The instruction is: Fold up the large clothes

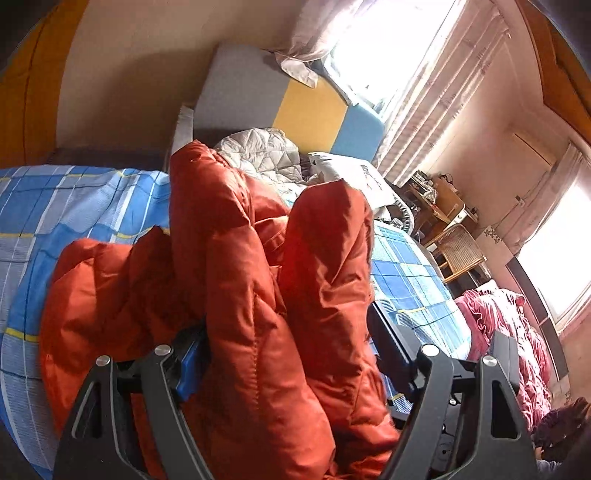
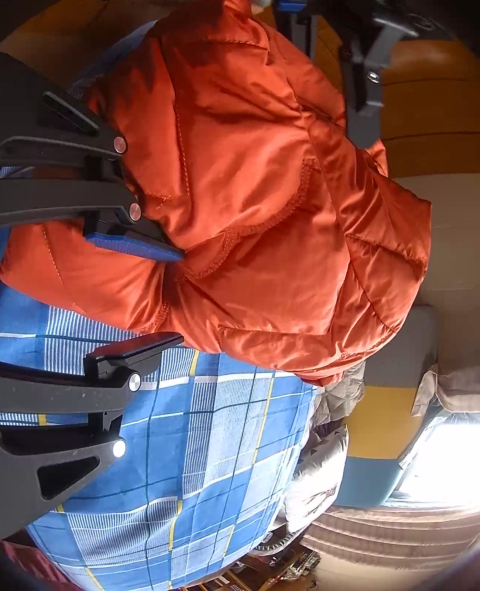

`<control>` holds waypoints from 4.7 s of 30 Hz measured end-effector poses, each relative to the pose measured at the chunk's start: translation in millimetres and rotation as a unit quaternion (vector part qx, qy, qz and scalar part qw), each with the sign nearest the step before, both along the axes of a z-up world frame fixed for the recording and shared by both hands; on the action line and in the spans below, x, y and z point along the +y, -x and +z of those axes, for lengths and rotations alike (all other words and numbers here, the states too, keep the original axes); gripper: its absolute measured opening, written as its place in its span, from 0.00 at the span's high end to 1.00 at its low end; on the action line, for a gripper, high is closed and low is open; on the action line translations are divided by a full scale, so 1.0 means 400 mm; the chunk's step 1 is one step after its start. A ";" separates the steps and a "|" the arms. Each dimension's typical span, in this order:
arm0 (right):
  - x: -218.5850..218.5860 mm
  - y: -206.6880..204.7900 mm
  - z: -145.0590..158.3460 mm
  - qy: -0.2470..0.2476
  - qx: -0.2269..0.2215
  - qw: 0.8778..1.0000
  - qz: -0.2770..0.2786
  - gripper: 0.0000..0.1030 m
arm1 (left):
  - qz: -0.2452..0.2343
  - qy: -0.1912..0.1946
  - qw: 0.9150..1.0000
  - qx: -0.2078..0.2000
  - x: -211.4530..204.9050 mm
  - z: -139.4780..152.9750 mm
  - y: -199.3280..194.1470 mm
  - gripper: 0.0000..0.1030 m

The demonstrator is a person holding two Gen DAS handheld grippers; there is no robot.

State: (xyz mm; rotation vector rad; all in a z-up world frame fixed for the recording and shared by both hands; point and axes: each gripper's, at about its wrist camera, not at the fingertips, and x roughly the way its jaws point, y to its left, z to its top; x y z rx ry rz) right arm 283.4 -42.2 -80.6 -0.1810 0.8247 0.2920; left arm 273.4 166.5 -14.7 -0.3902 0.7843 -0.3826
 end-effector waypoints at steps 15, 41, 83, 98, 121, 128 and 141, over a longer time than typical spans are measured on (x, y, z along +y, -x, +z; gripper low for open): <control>0.011 -0.005 0.006 0.003 -0.001 1.000 0.003 0.60 | -0.037 -0.102 0.994 -0.020 -0.078 0.029 -0.030 0.87; 0.131 0.001 0.060 -0.111 0.043 0.992 0.049 0.54 | 0.144 0.005 0.989 -0.038 0.231 -0.158 0.266 0.89; 0.234 -0.014 0.020 -0.032 0.044 0.996 0.075 0.49 | 0.208 -0.103 0.972 -0.026 0.219 -0.005 0.235 0.66; 0.177 -0.045 0.095 -0.113 0.056 0.991 0.046 0.49 | 0.182 -0.114 0.977 -0.002 0.212 -0.071 0.127 0.62; 0.439 -0.233 -0.007 -0.029 0.048 0.997 0.050 0.47 | 0.166 -0.088 0.982 -0.008 0.263 -0.181 0.148 0.61; 0.442 -0.236 -0.067 -0.032 0.046 0.998 0.017 0.46 | 0.166 -0.085 0.982 -0.002 0.267 -0.205 0.129 0.61; 0.417 -0.176 -0.045 -0.033 0.028 0.999 -0.002 0.46 | 0.165 -0.091 0.982 0.003 0.266 -0.228 0.117 0.61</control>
